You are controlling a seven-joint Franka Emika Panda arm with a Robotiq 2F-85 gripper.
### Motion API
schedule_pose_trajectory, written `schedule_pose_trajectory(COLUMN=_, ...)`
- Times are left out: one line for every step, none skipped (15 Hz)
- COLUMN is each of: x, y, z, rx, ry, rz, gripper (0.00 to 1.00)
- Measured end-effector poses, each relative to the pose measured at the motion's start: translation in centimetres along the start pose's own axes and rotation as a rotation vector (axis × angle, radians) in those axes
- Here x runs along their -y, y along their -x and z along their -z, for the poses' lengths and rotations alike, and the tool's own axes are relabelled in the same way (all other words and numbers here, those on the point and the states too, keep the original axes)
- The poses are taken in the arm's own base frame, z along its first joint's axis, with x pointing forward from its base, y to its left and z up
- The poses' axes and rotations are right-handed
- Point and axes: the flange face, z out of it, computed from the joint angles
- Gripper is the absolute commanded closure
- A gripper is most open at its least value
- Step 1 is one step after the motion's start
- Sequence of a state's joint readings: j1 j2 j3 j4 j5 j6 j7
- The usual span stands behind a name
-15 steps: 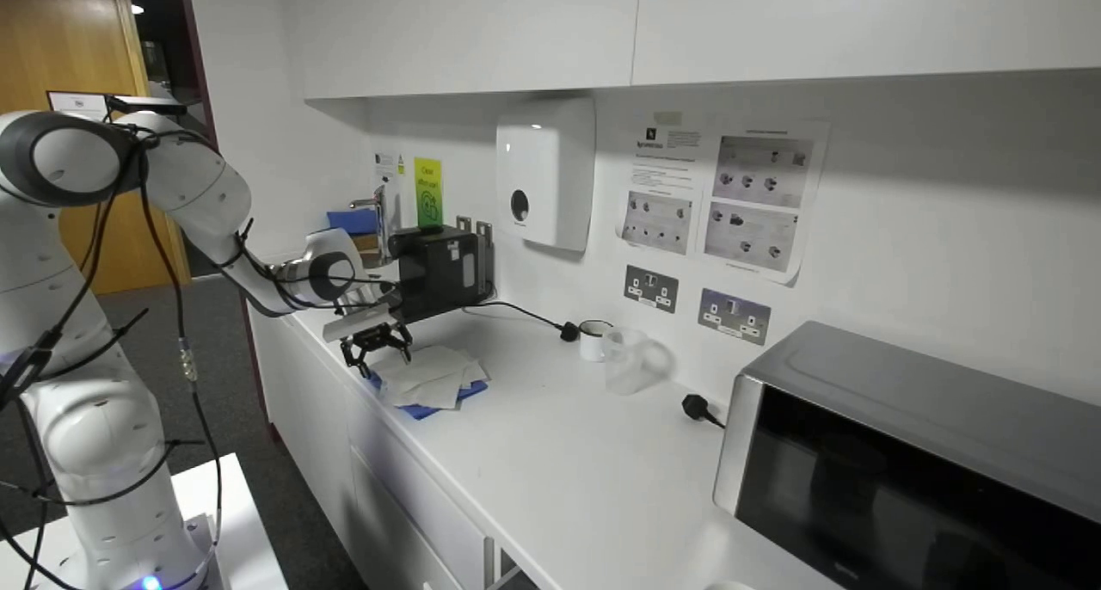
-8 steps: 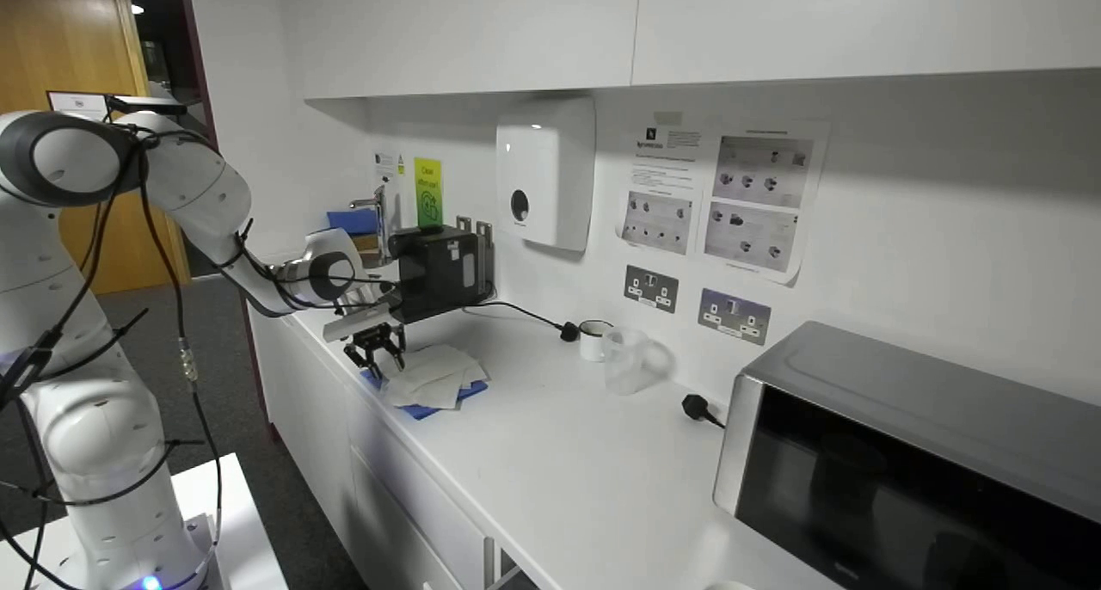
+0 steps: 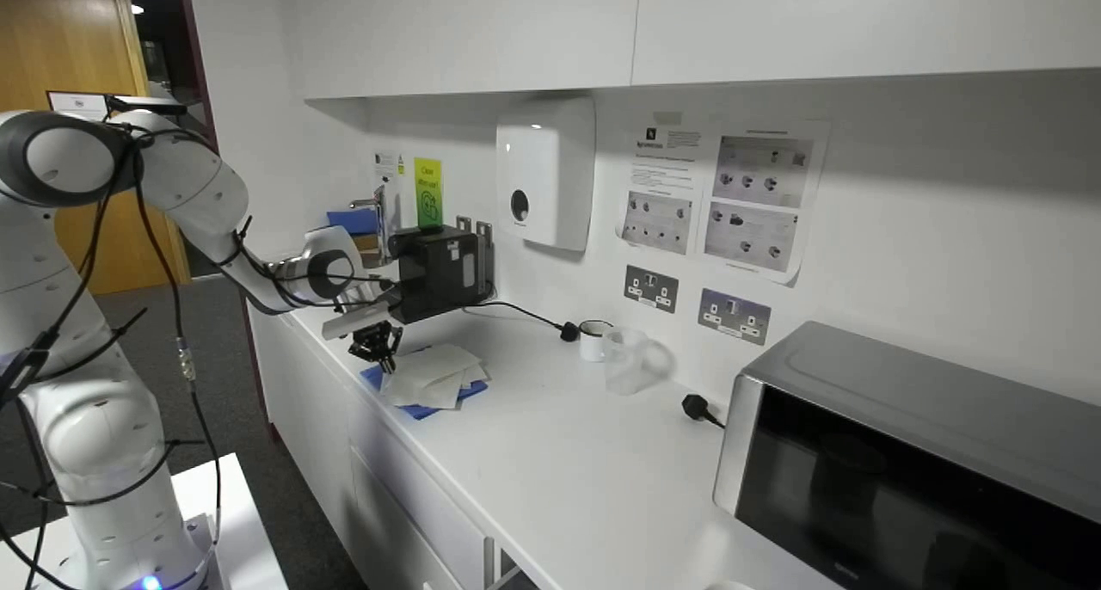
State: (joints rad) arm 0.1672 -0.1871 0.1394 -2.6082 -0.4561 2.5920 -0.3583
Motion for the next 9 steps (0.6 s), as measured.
schedule_pose_trajectory(x=-0.1, y=0.1, z=0.5, rx=-0.007, ry=0.007, rz=-0.014, gripper=1.00)
schedule_pose_trajectory(x=-0.2, y=0.2, z=1.0, rx=-0.015, ry=0.016, rz=-0.029, gripper=1.00)
schedule_pose_trajectory(x=-0.2, y=0.5, z=1.7, rx=-0.023, ry=0.028, rz=-0.046, gripper=1.00)
schedule_pose_trajectory(x=-0.2, y=0.8, z=2.5, rx=-0.033, ry=0.042, rz=-0.063, gripper=1.00)
schedule_pose_trajectory(x=-0.1, y=1.3, z=3.3, rx=-0.043, ry=0.056, rz=-0.080, gripper=1.00)
schedule_pose_trajectory(x=-0.1, y=1.8, z=4.1, rx=-0.054, ry=0.072, rz=-0.099, gripper=1.00)
schedule_pose_trajectory(x=-0.1, y=2.5, z=4.9, rx=-0.065, ry=0.088, rz=-0.115, gripper=1.00)
schedule_pose_trajectory(x=-0.2, y=3.2, z=5.7, rx=-0.074, ry=0.103, rz=-0.132, gripper=1.00)
schedule_pose_trajectory(x=-0.5, y=4.0, z=6.4, rx=-0.082, ry=0.119, rz=-0.151, gripper=1.00)
